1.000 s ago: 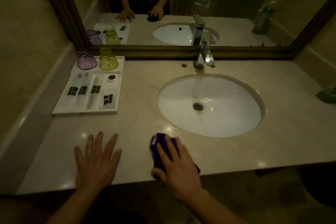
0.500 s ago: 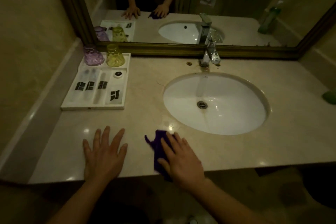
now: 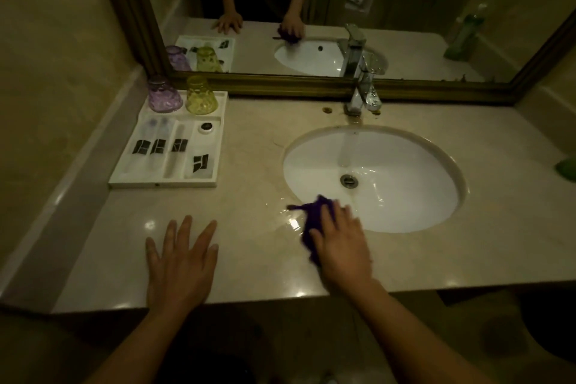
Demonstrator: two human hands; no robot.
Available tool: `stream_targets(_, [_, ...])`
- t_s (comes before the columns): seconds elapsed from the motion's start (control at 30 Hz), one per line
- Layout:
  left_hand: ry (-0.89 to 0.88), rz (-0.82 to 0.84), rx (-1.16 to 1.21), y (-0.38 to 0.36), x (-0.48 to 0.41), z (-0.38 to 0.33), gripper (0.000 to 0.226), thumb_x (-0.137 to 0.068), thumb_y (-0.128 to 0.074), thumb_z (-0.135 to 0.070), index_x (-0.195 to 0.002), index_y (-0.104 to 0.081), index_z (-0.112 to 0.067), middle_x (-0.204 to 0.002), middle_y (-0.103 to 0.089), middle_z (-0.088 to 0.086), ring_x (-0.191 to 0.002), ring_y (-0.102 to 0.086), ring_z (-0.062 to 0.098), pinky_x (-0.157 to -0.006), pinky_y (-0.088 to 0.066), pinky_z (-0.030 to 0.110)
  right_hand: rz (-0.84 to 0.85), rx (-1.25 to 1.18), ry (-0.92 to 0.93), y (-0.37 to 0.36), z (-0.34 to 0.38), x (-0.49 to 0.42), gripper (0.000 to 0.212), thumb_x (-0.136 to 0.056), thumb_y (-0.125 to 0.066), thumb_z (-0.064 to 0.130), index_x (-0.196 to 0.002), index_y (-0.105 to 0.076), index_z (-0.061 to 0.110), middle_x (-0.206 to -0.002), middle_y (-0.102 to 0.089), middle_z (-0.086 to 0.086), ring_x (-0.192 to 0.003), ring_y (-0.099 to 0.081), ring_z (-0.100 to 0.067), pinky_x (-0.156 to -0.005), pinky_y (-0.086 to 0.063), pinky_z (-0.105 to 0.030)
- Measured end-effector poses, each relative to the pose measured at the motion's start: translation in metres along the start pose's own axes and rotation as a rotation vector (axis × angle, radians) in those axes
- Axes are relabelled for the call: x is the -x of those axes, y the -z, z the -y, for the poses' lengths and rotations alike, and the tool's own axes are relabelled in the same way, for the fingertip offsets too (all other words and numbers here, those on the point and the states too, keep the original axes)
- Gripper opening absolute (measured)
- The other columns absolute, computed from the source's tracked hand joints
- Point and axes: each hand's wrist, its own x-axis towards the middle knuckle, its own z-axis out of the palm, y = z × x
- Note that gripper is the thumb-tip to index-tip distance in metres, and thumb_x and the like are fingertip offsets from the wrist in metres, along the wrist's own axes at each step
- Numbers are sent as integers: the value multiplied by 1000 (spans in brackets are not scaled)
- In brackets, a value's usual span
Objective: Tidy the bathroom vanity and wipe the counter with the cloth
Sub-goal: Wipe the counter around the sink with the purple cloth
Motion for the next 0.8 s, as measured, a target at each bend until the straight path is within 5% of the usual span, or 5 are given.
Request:
stream_targets(0.07, [5, 10, 6, 3, 0, -3, 56, -96, -9, -57, -151, -9, -48, -164, -7, 3, -149, 2, 26, -116, 7, 57, 0, -41, -106, 7, 7, -8, 56, -98, -41, 41, -147, -35, 14, -162, -10, -17, -148, -4, -41, -118, -13, -54])
stream_targets(0.2, [2, 18, 14, 5, 1, -1, 56, -96, -11, -56, -151, -5, -48, -164, -4, 2, -149, 4, 26, -116, 6, 58, -99, -80, 271, -5, 67, 23, 50, -95, -48, 45, -135, -52, 17, -155, -31, -17, -145, -16, -42, -117, -18, -59])
stream_targets(0.33, [-1, 18, -4, 1, 0, 0, 57, -95, -7, -58, -151, -3, -48, -164, -3, 2, -149, 5, 26, -116, 7, 58, -6, -176, 369, -19, 59, 31, 59, -101, -17, 56, -152, -21, 26, -162, -13, -4, -150, -8, -28, -118, -17, -52])
stream_targets(0.53, [9, 7, -2, 3, 0, 0, 61, -90, 1, -59, -150, -6, -50, -164, -7, 2, -149, 2, 25, -116, 7, 57, -46, -259, -13, 5, 63, -46, 59, -101, -32, 45, -151, -27, 15, -161, -17, -13, -148, -7, -36, -120, -12, -52])
stream_targets(0.8, [-10, 8, 24, 5, 1, 0, 54, -96, -7, -55, -150, -5, -49, -164, -4, 1, -149, 6, 24, -117, 6, 57, -55, -141, 379, -20, 54, 5, 60, -101, -24, 55, -150, -32, 22, -158, -28, -7, -148, -17, -28, -119, -19, -49])
